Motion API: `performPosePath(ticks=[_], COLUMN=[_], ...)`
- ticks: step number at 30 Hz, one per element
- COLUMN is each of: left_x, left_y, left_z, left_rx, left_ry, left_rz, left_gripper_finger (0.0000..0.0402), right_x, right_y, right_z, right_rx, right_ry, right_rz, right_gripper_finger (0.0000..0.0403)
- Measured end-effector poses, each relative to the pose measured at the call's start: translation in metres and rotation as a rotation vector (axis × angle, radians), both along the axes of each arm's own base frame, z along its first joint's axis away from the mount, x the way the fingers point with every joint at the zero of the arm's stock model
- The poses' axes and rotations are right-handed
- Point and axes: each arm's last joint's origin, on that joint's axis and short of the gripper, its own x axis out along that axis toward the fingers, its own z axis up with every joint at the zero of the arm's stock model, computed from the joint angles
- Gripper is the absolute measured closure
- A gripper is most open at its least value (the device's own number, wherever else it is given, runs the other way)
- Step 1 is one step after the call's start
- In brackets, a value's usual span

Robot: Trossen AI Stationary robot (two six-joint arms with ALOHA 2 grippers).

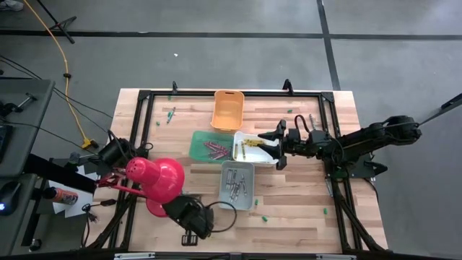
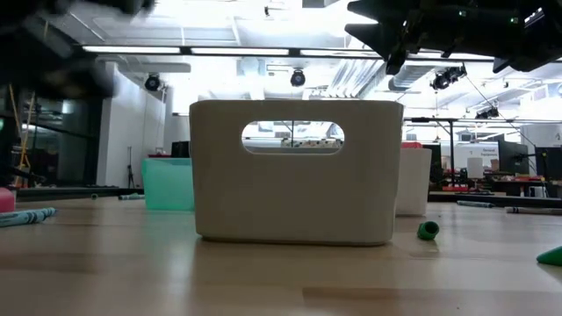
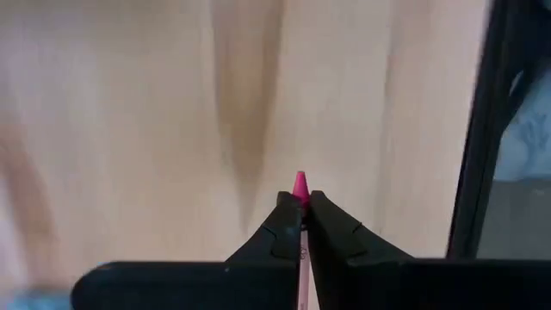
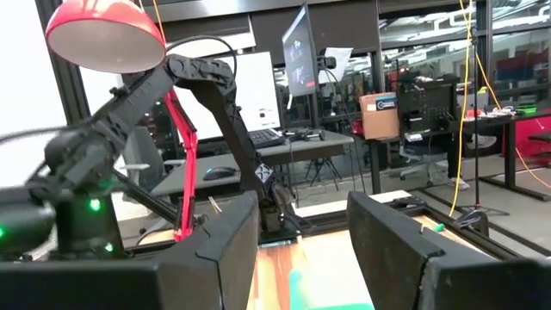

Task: Sort crayons
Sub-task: Put the pink crayon into the blue bin

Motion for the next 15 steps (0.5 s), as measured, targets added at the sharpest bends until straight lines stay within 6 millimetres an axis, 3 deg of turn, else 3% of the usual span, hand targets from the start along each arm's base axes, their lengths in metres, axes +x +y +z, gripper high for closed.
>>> performPosePath(ticks=[7,10,15], left_x=[0.018,0.027,0.034], left_y=[0.004,0.017,0.045], left_z=[0.019,0.02,0.025], left_rx=[0.322,0.484,0.599], left_ry=[-0.294,-0.355,-0.378], left_rz=[-0.178,-0.205,-0.181], left_gripper_finger=[0.0401,0.0401,0.0401], right_x=[0.0,0.0,0.0], right_y=[0.0,0.0,0.0], right_z=[0.0,0.0,-0.001], right_rx=[0.0,0.0,0.0], right_ry=[0.005,0.005,0.005], right_rz=[0.0,0.0,0.0], right_gripper_finger=[0.0229,0.0229,0.0229])
